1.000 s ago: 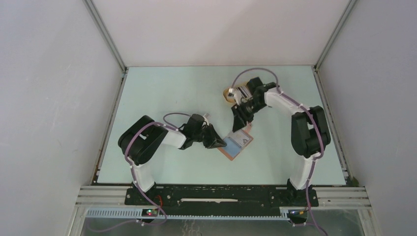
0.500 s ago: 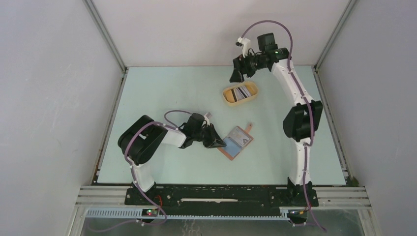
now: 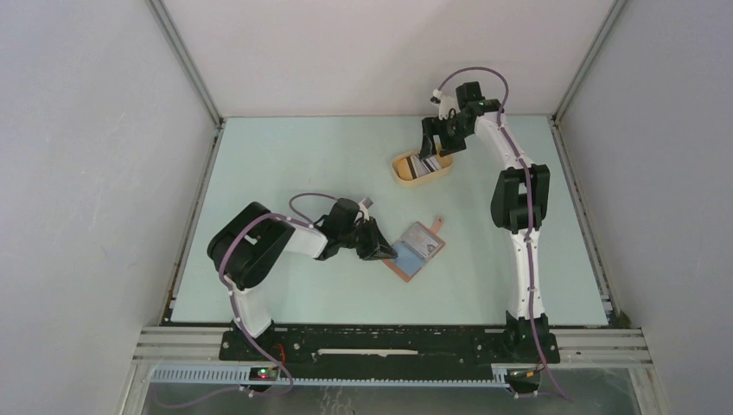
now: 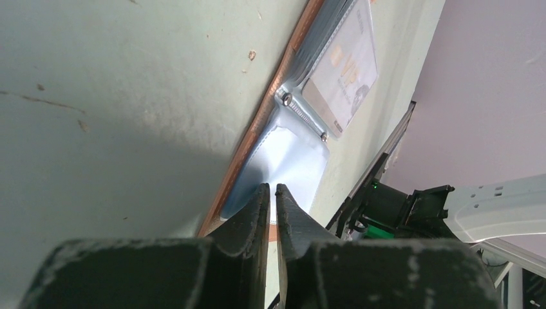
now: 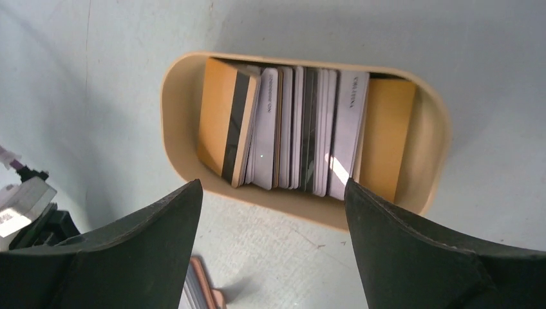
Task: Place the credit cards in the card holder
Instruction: Pick up the credit card from the storage box.
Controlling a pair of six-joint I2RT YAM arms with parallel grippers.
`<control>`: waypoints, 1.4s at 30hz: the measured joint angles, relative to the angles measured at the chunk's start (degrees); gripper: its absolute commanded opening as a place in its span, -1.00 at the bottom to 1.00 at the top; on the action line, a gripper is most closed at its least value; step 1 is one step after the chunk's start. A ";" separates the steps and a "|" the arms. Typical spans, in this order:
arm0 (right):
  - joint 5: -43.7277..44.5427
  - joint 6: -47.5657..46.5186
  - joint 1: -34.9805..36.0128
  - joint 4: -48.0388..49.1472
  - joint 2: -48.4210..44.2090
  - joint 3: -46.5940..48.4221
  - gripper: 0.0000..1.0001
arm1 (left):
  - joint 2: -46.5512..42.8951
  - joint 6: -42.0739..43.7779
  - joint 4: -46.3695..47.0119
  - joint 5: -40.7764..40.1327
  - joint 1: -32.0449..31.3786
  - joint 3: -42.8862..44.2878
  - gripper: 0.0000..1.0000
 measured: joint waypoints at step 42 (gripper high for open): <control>-4.31 8.87 -0.90 4.44 7.85 4.15 0.88 | 1.46 0.46 -2.80 1.84 0.20 2.45 -0.75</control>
